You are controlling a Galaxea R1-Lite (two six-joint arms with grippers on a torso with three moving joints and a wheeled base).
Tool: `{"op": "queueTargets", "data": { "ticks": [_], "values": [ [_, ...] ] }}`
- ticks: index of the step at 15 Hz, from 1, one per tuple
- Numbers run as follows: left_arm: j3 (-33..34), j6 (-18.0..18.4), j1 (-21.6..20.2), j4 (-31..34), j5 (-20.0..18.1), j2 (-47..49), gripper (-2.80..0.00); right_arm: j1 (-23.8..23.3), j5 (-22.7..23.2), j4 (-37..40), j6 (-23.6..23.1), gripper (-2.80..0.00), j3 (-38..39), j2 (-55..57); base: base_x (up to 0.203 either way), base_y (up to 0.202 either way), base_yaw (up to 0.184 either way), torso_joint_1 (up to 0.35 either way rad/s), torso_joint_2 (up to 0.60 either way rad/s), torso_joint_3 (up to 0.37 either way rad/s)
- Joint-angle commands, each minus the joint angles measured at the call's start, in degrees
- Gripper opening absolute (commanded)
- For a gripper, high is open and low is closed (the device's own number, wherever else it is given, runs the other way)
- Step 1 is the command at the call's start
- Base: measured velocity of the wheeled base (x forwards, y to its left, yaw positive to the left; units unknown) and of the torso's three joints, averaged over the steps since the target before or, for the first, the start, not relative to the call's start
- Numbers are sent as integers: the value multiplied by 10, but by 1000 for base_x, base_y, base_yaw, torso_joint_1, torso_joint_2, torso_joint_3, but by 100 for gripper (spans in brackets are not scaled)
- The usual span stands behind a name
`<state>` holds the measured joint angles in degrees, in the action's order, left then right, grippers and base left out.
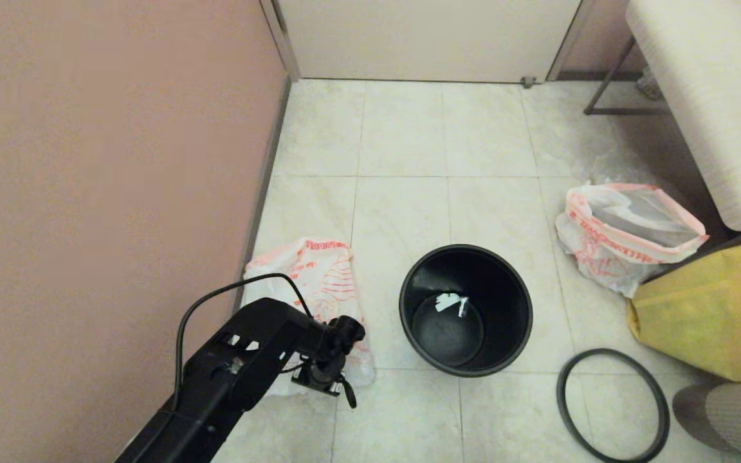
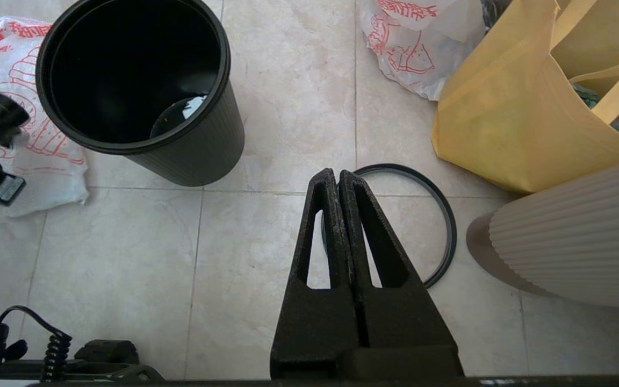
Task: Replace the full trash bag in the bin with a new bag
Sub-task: Pick up a new trash bag
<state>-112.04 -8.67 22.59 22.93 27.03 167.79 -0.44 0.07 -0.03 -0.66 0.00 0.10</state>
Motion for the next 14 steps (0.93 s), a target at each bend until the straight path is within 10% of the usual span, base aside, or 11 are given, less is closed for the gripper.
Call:
{"op": "queueTargets", "data": {
  "ticks": [1, 14],
  "values": [
    [0, -9, 5, 22, -32, -38, -280, 0, 0, -1, 0, -280, 0, 1, 0, 0, 0, 0, 0, 0],
    [7, -76, 15, 156, -289, -147, -280, 0, 0, -1, 0, -280, 0, 0, 0, 0, 0, 0, 0, 0]
  ]
}}
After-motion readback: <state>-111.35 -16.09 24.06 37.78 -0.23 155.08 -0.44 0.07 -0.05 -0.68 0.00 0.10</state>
